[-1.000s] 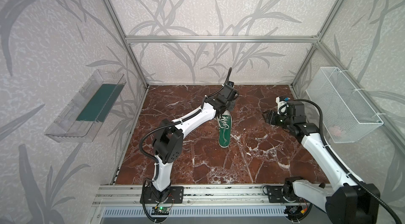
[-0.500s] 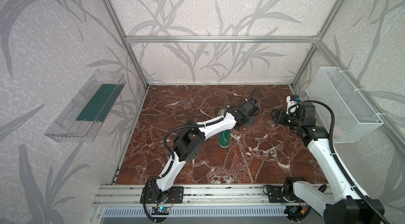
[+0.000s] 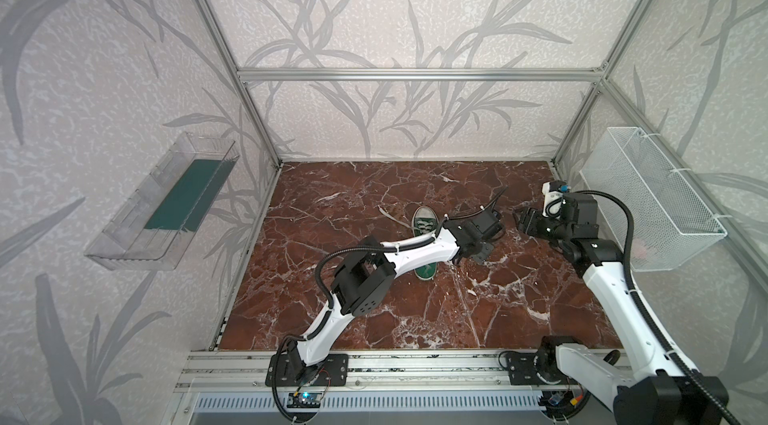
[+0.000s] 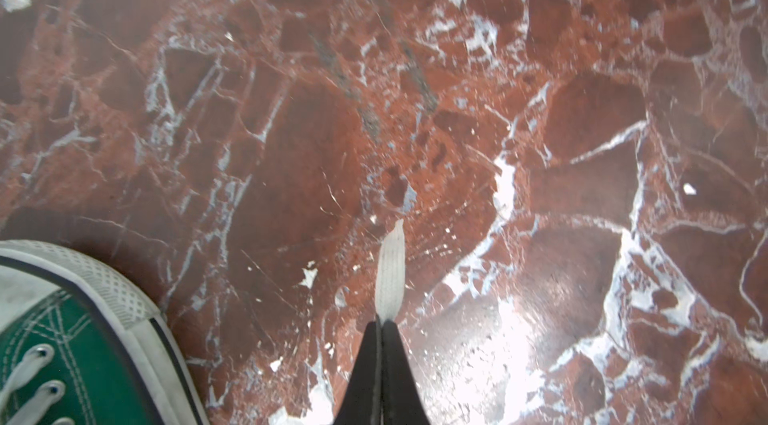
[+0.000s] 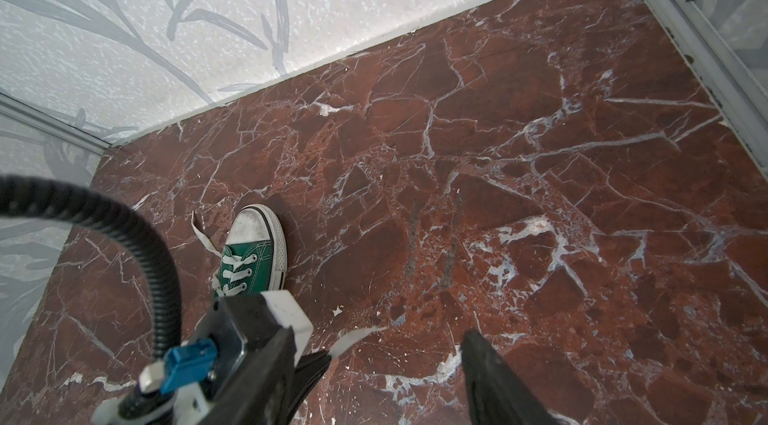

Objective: Tie the shoes

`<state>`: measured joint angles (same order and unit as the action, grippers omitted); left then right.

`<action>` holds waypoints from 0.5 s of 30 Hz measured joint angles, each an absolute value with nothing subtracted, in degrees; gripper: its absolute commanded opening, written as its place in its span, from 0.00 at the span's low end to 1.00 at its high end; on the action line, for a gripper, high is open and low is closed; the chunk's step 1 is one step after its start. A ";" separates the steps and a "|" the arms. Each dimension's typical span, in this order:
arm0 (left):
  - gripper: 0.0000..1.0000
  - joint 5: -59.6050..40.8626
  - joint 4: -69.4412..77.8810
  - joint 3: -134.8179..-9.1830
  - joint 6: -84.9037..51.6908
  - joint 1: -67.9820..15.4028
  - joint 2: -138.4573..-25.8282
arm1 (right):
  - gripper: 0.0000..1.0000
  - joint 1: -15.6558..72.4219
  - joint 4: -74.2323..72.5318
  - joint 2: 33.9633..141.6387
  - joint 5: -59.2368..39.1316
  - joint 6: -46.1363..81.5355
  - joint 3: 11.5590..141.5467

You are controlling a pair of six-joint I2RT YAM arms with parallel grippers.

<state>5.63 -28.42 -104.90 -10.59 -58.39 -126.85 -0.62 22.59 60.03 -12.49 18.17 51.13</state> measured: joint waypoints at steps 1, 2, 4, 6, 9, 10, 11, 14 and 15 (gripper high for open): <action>0.14 5.56 -29.19 -105.34 -10.31 -58.30 -126.98 | 0.64 -0.64 22.57 60.45 -12.49 18.17 51.27; 0.17 5.30 -29.91 -106.32 -9.87 -58.06 -127.39 | 0.64 -0.69 22.57 60.80 -12.49 18.17 51.37; 0.22 4.58 -30.98 -109.60 -9.56 -57.28 -128.95 | 0.64 -0.78 22.57 61.39 -12.49 18.17 51.48; 0.28 4.08 -31.68 -113.30 -9.21 -56.14 -131.02 | 0.64 -0.78 22.57 61.89 -12.49 18.17 51.72; 0.41 2.98 -32.38 -116.95 -8.78 -54.00 -133.45 | 0.64 -0.80 22.59 62.43 -12.58 18.15 52.03; 0.43 2.70 -32.60 -117.49 -8.67 -53.36 -133.93 | 0.64 -0.82 22.59 62.52 -12.71 18.15 52.12; 0.44 2.44 -32.82 -117.82 -8.56 -52.86 -134.15 | 0.64 -0.82 22.63 62.65 -12.91 18.13 52.27; 0.46 1.74 -33.21 -118.04 -8.49 -51.05 -134.15 | 0.64 -0.82 22.70 63.13 -13.65 17.89 52.64; 0.45 1.54 -33.17 -118.04 -8.54 -50.65 -134.13 | 0.65 -0.82 22.70 63.35 -13.93 17.76 52.66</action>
<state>1.54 -33.17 -118.04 -8.54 -50.65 -134.13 -0.82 22.70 63.35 -13.93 17.76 52.66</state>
